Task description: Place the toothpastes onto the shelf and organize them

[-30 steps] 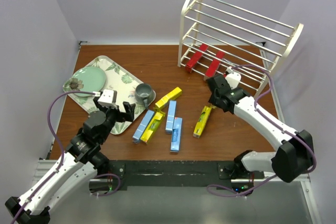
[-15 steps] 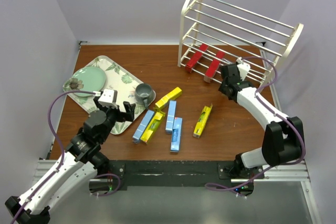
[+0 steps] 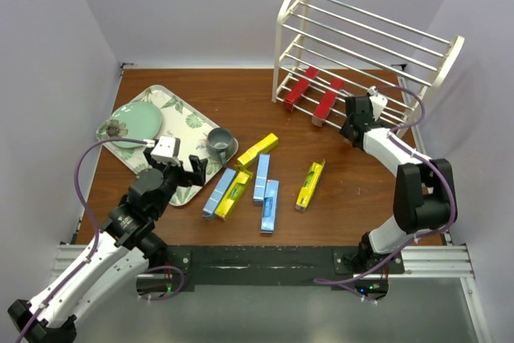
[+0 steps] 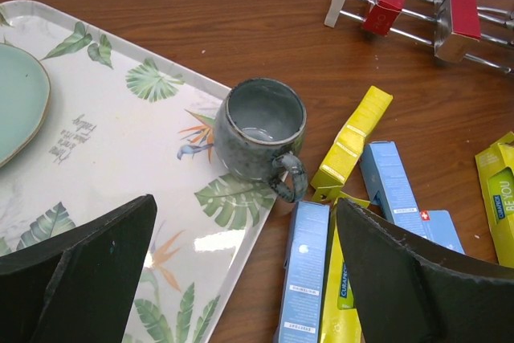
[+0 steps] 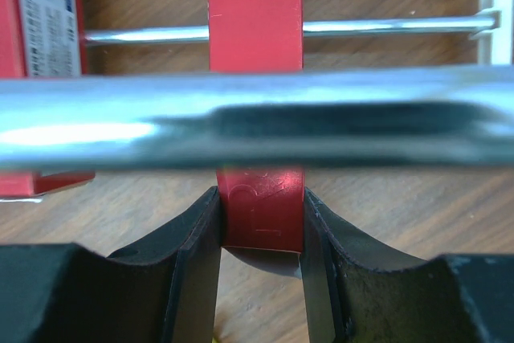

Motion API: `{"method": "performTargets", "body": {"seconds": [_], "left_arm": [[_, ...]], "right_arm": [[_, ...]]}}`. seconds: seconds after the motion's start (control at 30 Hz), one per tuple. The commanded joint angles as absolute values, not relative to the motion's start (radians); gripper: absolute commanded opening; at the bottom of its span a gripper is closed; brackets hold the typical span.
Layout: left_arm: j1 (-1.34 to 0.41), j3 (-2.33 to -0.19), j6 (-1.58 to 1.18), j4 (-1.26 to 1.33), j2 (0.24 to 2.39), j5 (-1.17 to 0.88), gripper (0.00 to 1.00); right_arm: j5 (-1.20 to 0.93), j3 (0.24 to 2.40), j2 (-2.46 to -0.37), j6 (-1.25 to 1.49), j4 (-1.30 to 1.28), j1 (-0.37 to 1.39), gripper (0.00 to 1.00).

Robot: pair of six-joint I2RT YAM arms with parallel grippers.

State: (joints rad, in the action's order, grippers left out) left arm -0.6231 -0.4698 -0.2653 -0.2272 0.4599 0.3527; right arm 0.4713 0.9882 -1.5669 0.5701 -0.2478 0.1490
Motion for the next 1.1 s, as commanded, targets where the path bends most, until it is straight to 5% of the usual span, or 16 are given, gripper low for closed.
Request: {"method": "performTargets", "body": {"seconds": [0.0, 0.57, 1.07], "left_arm": [[-0.627, -0.517, -0.245, -0.219, 0.465, 0.37, 1.0], [-0.626, -0.519, -0.244, -0.221, 0.477, 0.368, 1.0], [-0.626, -0.523, -0.245, -0.225, 0.472, 0.364, 1.0]], "right_arm": [[0.469, 0.983, -1.583, 0.558, -0.161, 0.141, 0.36], [0.43, 0.996, -1.575, 0.557, -0.179, 0.13, 0.64], [0.428, 0.933, -1.542, 0.574, -0.206, 0.13, 0.62]]}}
